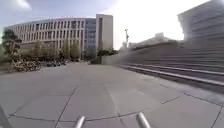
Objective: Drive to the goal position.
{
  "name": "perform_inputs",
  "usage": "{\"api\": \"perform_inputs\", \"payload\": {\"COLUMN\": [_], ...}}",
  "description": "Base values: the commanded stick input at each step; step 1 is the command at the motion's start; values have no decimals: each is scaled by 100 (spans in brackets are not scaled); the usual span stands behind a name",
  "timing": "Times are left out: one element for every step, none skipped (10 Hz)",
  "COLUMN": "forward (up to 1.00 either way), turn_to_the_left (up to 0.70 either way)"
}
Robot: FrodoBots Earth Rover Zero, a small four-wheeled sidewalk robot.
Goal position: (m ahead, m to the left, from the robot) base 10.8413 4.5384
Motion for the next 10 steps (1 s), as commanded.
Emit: {"api": "perform_inputs", "payload": {"forward": [100,100,100,100,100,100,100,100,100,100], "turn_to_the_left": [0,0,0,0,0,0,0,0,0,0]}}
